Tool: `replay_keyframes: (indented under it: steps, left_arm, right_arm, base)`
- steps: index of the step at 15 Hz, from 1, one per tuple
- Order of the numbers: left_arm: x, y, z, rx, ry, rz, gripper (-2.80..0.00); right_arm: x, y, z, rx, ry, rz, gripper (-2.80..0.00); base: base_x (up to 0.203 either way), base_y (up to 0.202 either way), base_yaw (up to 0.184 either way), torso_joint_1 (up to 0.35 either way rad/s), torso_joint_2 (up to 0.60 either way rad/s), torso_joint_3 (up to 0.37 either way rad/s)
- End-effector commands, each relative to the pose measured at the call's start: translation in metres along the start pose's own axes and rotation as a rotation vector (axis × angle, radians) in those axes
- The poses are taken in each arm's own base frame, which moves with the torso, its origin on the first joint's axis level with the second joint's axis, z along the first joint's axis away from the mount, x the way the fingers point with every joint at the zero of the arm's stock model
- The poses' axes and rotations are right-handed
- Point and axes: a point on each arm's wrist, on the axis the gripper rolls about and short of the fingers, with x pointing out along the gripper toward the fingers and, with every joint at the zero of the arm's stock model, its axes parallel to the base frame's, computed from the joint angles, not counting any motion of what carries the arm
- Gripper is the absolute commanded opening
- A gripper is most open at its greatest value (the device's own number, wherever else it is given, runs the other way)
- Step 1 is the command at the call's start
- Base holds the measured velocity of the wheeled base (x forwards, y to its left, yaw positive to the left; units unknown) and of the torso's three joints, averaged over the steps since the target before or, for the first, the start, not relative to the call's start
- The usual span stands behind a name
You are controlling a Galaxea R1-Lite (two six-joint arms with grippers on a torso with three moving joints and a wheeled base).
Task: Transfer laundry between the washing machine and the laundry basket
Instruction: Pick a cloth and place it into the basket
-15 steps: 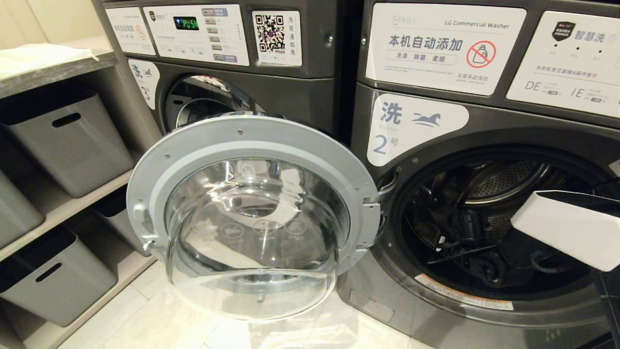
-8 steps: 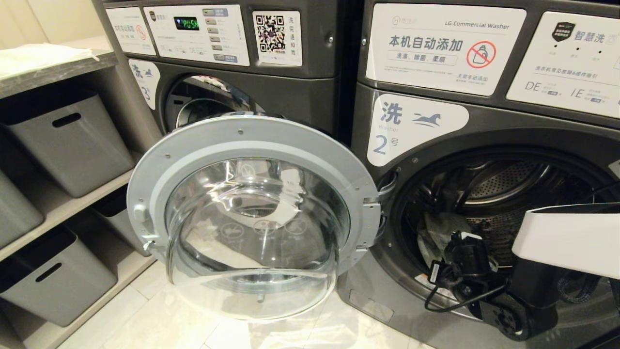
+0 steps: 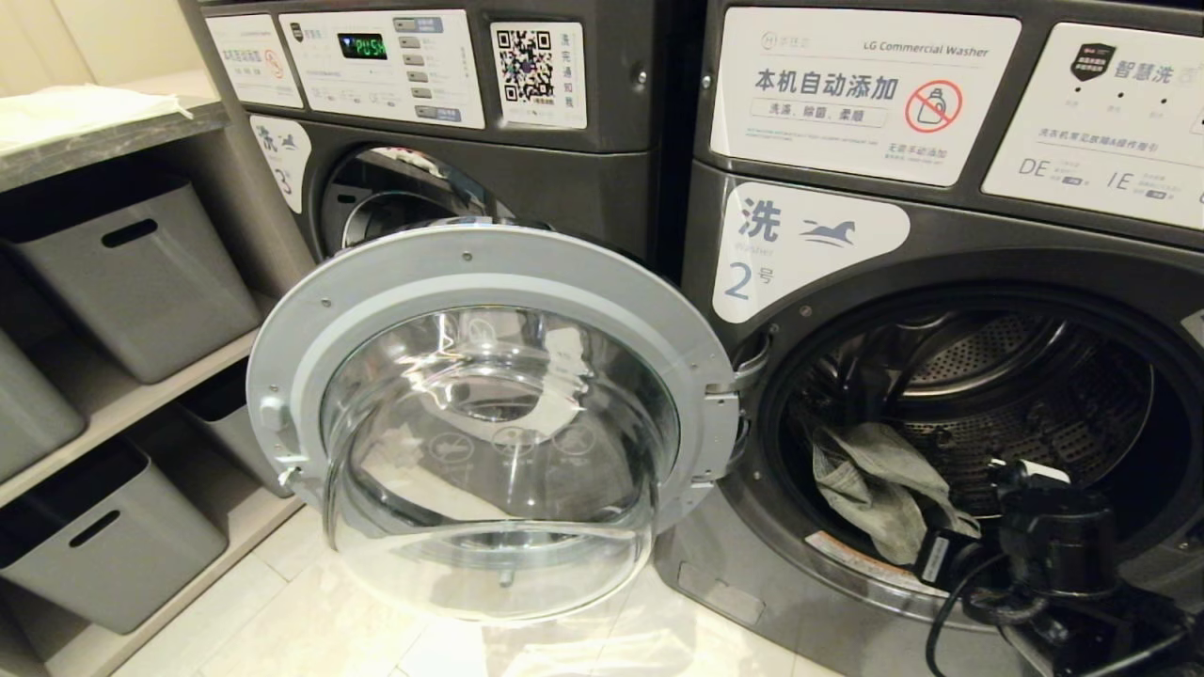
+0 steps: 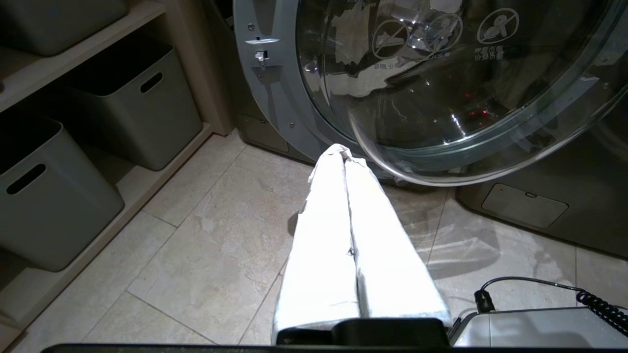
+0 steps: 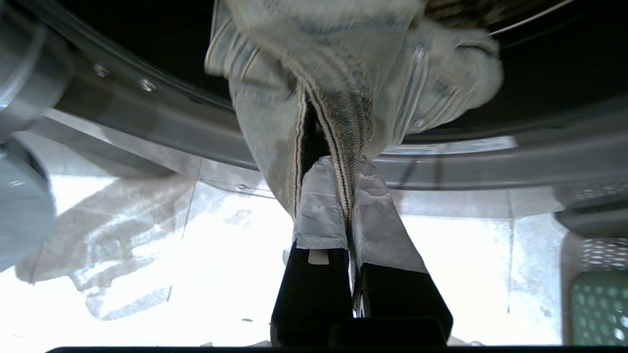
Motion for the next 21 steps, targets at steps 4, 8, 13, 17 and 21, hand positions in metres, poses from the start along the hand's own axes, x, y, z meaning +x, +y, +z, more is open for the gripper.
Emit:
replay_keyframes:
  steps: [4,8,13,17,21]
  left_arm:
    - [0.0,0.0,0.0,0.0,0.001,0.0,-2.8]
    - [0.0,0.0,0.0,-0.003,0.001,0.0,-2.8]
    - [0.0,0.0,0.0,-0.003,0.0,0.0,-2.8]
    - [0.0,0.0,0.0,-0.003,0.0,0.0,-2.8]
    - [0.0,0.0,0.0,-0.003,0.0,0.0,-2.8]
  right_arm:
    - [-0.075,-0.027,0.029,0.071,-0.178,0.022,-2.8]
    - [-0.129,-0.044,0.055,0.061,-0.194,0.017,-2.8]
    - [-0.197,-0.064,0.091,0.112,-0.171,-0.006,-2.8]
    - [-0.213,-0.069,0.107,0.146,-0.214,-0.081,-2.8]
    - [-0.224,-0.073,0.118,0.166,-0.247,-0.2,-2.8]
  base:
    - [0.0,0.0,0.0,0.0,0.0,0.0]
    - [0.0,0.0,0.0,0.0,0.0,0.0]
    - [0.0,0.0,0.0,0.0,0.0,0.0]
    - [0.0,0.0,0.0,0.0,0.0,0.0]
    - [0.0,0.0,0.0,0.0,0.0,0.0]
